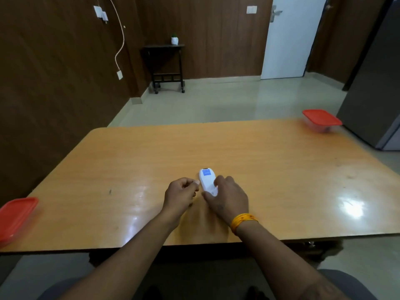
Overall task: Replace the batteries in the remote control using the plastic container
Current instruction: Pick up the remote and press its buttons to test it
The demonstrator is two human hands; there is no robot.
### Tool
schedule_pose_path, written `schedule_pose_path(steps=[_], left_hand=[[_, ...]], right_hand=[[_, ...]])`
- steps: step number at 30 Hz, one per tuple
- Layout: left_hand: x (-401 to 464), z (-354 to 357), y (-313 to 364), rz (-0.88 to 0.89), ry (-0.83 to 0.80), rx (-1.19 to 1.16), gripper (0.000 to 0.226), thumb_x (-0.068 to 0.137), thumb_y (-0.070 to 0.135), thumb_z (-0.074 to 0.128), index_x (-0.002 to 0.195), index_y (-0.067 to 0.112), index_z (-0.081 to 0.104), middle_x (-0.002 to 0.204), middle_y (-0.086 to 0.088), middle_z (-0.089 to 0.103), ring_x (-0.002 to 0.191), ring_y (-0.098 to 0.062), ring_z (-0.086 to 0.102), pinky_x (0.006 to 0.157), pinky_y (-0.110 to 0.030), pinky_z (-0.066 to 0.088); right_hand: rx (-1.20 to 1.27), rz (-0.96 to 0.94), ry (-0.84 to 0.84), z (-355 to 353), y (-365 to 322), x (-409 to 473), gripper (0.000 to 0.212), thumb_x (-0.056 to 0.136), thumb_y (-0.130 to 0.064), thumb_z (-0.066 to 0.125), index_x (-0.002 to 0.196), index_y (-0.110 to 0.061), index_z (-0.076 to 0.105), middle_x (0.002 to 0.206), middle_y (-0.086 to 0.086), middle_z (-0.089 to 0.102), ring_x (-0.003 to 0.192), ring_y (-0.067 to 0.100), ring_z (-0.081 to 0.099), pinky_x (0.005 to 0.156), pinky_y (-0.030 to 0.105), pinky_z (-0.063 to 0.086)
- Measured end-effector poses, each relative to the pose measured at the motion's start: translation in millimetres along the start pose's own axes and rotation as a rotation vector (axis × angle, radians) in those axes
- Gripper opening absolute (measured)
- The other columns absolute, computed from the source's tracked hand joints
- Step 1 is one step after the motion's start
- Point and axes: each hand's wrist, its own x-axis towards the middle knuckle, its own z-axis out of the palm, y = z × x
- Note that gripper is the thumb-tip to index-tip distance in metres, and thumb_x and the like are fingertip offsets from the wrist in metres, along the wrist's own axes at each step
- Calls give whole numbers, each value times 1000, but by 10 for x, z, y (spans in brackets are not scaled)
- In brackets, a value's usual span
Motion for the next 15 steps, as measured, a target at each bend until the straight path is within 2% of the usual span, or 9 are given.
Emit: schedule_pose_path(steps=[4,7,10,12,15], left_hand=[[86,33,-69,18,28,44,13,96,28,71,91,17,77,97,-17,78,78,-21,66,72,-38,56],[136,7,-112,9,51,44,16,98,26,69,90,16,78,97,-17,79,82,-21,69,77,-41,60],[162,8,-124,-22,24,11,22,99,24,67,93,7,79,97,-17,80,83,-22,73,77,-39,59],[170,35,-67,-71,-65,-41,27,102,26,64,99,3,80,98,-15,81,88,-27,76,79,-40,60],[172,52,73,-113,-204,-177,25,104,23,64,110,5,80,106,-15,82,98,-33,79,84,-40,65]], right_hand=[[19,10,-46,67,-55,109,62,87,-49,70,133,-13,49,121,11,60,108,38,64,73,37,41],[141,60,-35,21,-60,145,56,82,-45,74,119,-11,49,111,10,66,97,37,66,68,34,38],[486,230,-49,-58,-29,169,50,77,-43,78,110,-13,55,96,2,66,89,29,66,65,35,45],[761,338,-81,-64,-27,175,43,74,-42,78,103,-15,62,96,1,67,84,23,66,63,35,54],[984,401,-100,-66,-58,184,43,68,-45,76,93,-11,64,100,13,72,90,32,73,70,54,66]])
